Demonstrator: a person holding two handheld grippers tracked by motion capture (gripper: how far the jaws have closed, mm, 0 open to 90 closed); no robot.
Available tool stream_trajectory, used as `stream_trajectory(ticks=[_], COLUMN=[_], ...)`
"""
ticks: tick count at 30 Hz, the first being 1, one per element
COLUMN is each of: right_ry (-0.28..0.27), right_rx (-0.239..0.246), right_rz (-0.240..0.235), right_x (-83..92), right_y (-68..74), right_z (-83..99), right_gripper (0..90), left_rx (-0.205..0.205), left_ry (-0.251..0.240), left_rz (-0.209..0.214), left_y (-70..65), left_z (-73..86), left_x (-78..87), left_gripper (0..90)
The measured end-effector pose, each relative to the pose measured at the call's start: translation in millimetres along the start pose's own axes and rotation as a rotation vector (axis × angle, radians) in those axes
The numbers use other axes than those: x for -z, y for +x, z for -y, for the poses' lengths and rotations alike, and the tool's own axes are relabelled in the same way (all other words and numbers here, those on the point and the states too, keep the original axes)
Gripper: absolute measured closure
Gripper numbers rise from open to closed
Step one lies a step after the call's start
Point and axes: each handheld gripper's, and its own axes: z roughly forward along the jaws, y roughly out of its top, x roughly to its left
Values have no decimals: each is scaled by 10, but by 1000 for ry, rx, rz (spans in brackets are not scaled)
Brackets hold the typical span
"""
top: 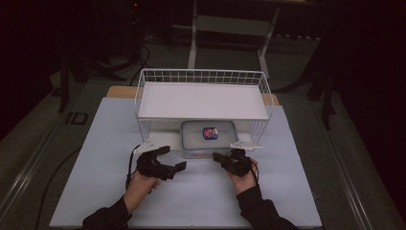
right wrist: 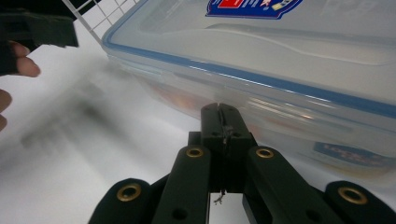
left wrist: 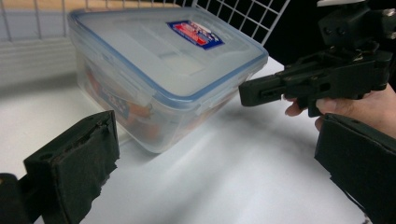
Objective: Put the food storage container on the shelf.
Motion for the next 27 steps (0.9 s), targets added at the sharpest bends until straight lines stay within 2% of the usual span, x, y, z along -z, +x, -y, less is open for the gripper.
stream_trajectory(ticks=[7,15,23,27], right_ry=[-12,-18,-22,-28], right_rx=[-2,-8,-15,-20], right_rz=[9,30,57,55], right_x=[-103,-297,-400,-445], right_y=[-19,-59,-98,-133], right_z=[-96,-229,-336,-374], right_gripper=[898,898,898,898], left_rx=[-3,-4,-3,-7], left_ry=[3,13,18,22], left_rz=[3,11,12,12], left_y=[-8,-10,-5,-2], left_z=[12,26,28,34], left_x=[-2,-22,-20,-23], left_gripper=[0,0,0,0])
